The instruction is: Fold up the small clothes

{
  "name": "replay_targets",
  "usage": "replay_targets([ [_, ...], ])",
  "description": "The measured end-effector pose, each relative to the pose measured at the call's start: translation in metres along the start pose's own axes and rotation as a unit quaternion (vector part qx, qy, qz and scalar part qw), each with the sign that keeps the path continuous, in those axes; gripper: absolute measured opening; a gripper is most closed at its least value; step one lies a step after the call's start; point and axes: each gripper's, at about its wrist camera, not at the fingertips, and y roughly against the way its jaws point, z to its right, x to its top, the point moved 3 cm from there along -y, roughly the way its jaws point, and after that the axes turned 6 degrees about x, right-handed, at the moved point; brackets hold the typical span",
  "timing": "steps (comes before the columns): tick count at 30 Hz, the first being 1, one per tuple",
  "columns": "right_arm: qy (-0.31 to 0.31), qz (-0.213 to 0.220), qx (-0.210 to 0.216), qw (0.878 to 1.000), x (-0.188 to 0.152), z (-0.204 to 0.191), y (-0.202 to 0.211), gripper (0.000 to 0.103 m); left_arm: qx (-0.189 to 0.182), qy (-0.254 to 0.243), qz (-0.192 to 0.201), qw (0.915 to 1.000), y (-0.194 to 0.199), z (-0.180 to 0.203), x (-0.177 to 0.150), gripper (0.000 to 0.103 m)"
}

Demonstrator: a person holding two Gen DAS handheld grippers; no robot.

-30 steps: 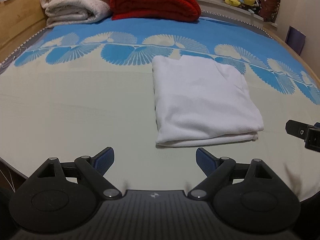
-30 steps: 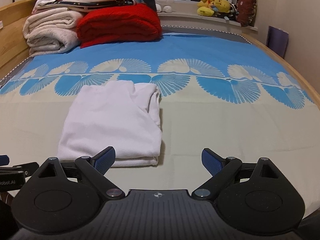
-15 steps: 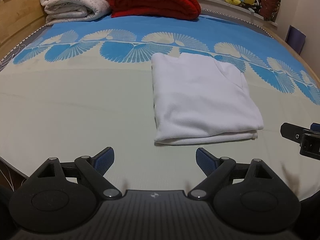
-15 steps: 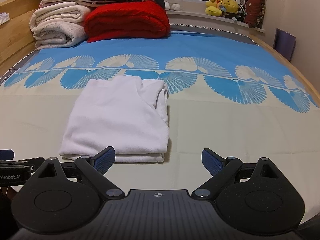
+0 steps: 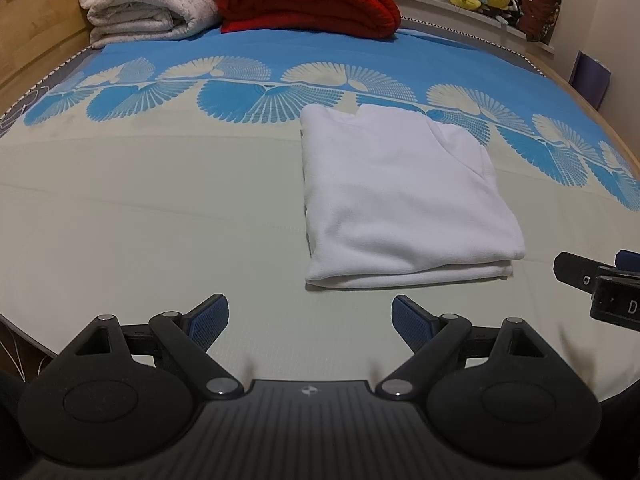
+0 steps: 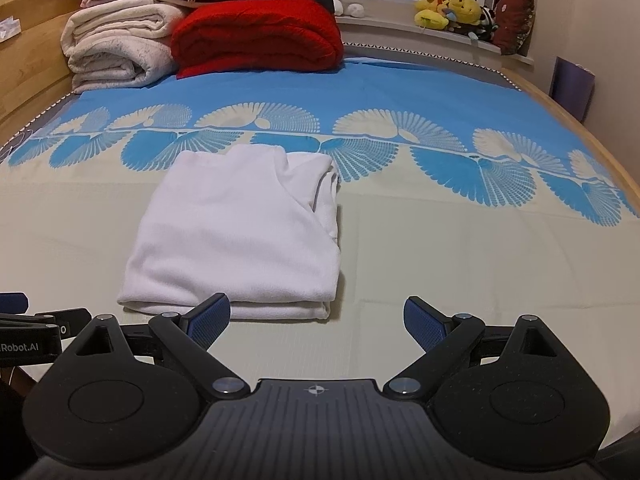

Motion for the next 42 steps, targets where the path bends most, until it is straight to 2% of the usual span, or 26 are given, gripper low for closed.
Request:
replay_targets([
  [42,0.007,-0.007,0.007,1.000,-0.0012,-0.0038,-0.0023,0.095,-0.009,0.004,-0.006,0.9999,-0.0034,0.0006,-0.0003,0.092],
])
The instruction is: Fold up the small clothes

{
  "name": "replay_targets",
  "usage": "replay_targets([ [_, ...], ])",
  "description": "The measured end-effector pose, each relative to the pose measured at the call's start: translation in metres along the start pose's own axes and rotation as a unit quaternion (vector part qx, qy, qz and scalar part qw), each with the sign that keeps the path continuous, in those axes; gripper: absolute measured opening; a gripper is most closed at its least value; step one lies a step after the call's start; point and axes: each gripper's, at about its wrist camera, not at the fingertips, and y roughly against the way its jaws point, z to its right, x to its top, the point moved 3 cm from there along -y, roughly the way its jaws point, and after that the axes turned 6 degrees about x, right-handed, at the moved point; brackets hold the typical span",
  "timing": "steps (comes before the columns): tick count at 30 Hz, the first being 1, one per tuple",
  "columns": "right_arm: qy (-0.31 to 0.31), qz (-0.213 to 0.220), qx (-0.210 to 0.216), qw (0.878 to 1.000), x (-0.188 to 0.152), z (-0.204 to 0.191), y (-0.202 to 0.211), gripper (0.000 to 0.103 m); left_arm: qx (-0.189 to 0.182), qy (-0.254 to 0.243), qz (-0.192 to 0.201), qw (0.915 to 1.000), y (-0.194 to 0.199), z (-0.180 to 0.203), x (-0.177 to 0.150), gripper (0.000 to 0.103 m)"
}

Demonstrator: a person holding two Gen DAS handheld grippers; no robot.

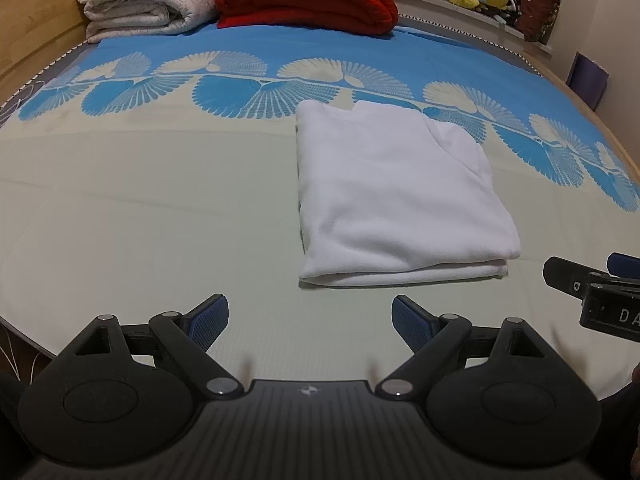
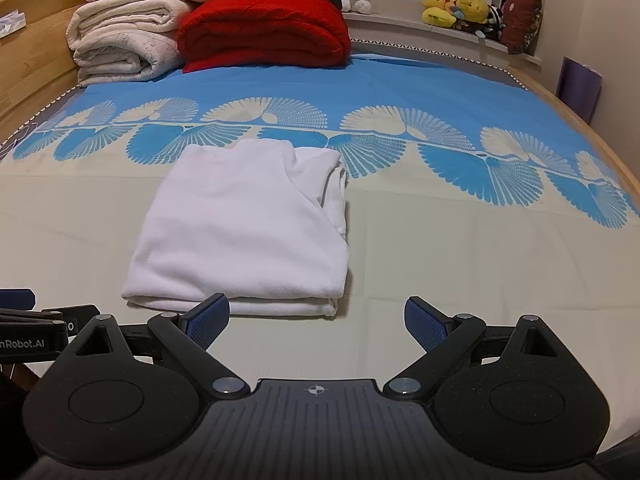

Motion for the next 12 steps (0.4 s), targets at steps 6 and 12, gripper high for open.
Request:
replay_targets([
  [6,0.001,0.000,0.001,1.000,-0.0002,-0.0003,-0.0005,0.095,0.000,0.000,0.000,1.0000,0.0002,0.0003,0.0001,0.092],
  [12,0.000,0.000,0.000,1.000,-0.0009,0.0000,-0.0010,0.095,-0.002,-0.002,0.002,1.0000,0.0010,-0.0005,0.0006,0.092],
])
